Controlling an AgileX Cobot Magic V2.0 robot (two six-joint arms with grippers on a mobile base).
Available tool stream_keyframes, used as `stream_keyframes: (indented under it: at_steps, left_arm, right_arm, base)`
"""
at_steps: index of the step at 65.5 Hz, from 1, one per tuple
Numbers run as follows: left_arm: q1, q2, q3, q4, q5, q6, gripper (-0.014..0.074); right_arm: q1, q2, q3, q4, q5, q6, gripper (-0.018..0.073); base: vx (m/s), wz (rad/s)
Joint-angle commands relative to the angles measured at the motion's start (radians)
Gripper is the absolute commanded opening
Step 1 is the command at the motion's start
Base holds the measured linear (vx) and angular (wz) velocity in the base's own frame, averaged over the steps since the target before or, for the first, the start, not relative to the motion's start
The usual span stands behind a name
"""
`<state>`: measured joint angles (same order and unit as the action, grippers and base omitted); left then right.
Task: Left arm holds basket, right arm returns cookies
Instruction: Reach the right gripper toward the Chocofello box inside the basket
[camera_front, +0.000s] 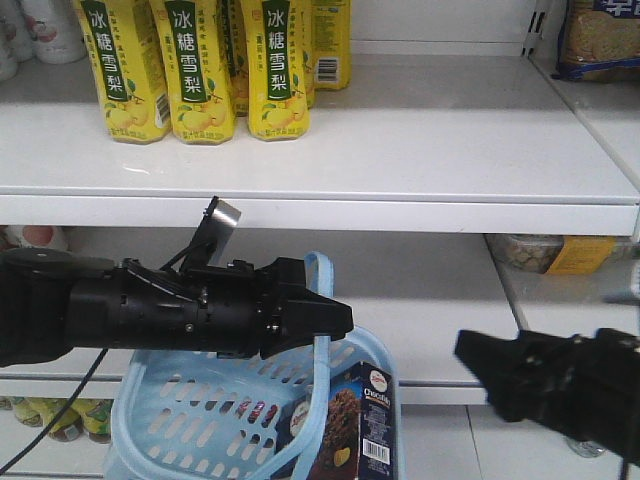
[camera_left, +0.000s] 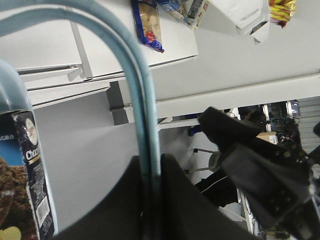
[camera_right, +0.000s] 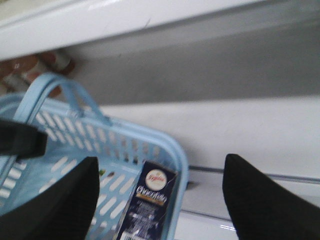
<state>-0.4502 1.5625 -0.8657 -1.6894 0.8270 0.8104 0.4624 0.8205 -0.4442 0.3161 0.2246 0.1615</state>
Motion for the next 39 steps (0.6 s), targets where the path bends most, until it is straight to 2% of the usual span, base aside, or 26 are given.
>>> stream_keyframes:
  at_steps: [1,8,19,30,39]
  left_arm:
    - [0.002,-0.042,-0.037,-0.09,-0.005,0.057,-0.0003]
    - [0.002,-0.042,-0.037,-0.09,-0.005,0.057,-0.0003]
    - [0.002,-0.042,-0.037,-0.09,-0.005,0.057,-0.0003]
    - [0.002,-0.042,-0.037,-0.09,-0.005,0.057,-0.0003]
    - [0.002,-0.042,-0.037,-0.09,-0.005,0.057,-0.0003]
  right_arm:
    - [0.087,0.108,-0.062,0.008,-0.02,-0.009,0.049]
    - [0.118,0.208,-0.102,0.026,0.057,-0.006,0.049]
    - [0.118,0.3,-0.15,0.089,0.137,-0.028,0.049]
    - [0.117,0.346,-0.16,0.217,0.148,-0.127,0.049]
    - [0.115,0.399,-0.16,0.349,0.14,-0.255,0.049]
  base:
    - [0.0,0.0]
    - [0.0,0.0]
    - [0.0,0.0]
    - [0.0,0.0]
    - [0.0,0.0]
